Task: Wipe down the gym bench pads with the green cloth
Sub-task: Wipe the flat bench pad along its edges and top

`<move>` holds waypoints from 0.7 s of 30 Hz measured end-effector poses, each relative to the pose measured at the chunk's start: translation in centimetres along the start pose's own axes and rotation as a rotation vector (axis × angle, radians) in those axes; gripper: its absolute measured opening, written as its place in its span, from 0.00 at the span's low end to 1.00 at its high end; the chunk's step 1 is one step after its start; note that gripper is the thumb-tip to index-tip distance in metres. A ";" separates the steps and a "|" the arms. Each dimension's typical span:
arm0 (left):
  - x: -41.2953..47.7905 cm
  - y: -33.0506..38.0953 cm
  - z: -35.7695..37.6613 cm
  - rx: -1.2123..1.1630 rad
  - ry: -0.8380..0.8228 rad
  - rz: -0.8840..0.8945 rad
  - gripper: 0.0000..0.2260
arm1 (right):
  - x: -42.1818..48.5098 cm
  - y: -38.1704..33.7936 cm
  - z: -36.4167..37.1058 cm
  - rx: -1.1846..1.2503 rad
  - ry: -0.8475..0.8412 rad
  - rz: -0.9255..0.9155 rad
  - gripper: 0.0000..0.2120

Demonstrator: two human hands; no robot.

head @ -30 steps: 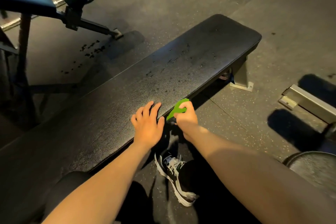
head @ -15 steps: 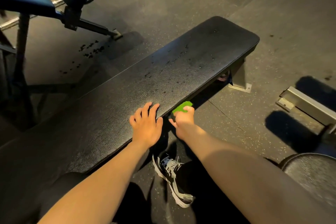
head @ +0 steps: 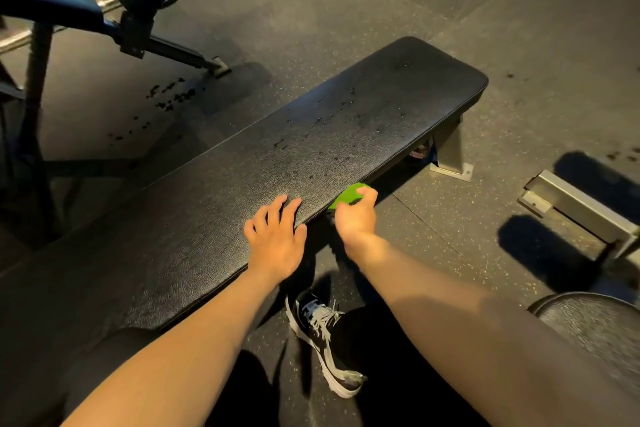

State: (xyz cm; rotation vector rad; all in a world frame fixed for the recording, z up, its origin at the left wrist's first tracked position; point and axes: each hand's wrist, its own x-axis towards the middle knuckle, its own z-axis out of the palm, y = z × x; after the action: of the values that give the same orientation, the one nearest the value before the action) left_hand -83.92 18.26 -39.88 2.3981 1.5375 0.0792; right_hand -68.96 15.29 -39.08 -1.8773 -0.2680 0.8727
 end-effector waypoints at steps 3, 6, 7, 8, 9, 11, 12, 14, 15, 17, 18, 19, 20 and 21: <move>-0.1 0.1 -0.1 -0.004 -0.003 -0.008 0.23 | -1.9 1.5 0.0 -0.254 -0.205 -0.289 0.15; -0.2 0.1 -0.3 -0.020 -0.021 -0.007 0.23 | -2.7 1.5 -0.3 -0.540 -0.385 -0.488 0.16; -0.3 0.1 -0.3 -0.023 -0.022 -0.006 0.23 | -2.8 1.3 -0.5 -0.617 -0.420 -0.535 0.16; -0.2 0.1 -0.4 -0.024 -0.017 -0.003 0.23 | -2.7 0.9 -0.7 -0.678 -0.436 -0.574 0.15; -0.2 0.0 -0.4 -0.026 -0.013 0.002 0.23 | -2.5 0.4 -0.9 -0.727 -0.429 -0.613 0.15; -0.2 -0.1 -0.3 -0.026 -0.009 0.012 0.23 | -1.2 -0.4 -1.5 -0.778 -0.345 -0.662 0.16; -0.2 -0.3 -0.3 -0.028 -0.007 0.018 0.24 | -0.4 -0.8 -1.9 -0.774 -0.275 -0.650 0.16; -0.2 -0.3 -0.3 -0.032 -0.003 0.029 0.24 | 1.5 -1.5 -2.6 -0.739 -0.125 -0.568 0.17; -0.2 -0.3 -0.3 -0.031 -0.004 0.029 0.24 | 2.2 -1.6 -2.9 -0.732 -0.068 -0.530 0.18; -0.2 -0.1 -0.3 -0.024 -0.006 0.015 0.23 | 2.6 -1.5 -2.7 -0.749 -0.002 -0.515 0.19; -0.2 -0.1 -0.4 -0.019 -0.003 0.010 0.23 | 2.3 -1.4 -2.2 -0.762 0.004 -0.541 0.18; -0.2 0.0 -0.4 -0.018 0.000 0.007 0.24 | 1.8 -1.2 -1.8 -0.781 -0.012 -0.591 0.17; -0.2 0.0 -0.4 -0.022 0.003 0.006 0.24 | 1.2 -1.0 -1.2 -0.806 -0.051 -0.660 0.15; -0.2 0.0 -0.4 -0.031 0.007 0.005 0.24 | 0.6 -0.9 -0.7 -0.834 -0.107 -0.733 0.15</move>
State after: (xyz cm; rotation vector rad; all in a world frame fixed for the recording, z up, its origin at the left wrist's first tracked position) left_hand -84.09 18.13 -39.49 2.3802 1.5225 0.1109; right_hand -67.91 15.51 -38.43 -2.1947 -1.4591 0.3484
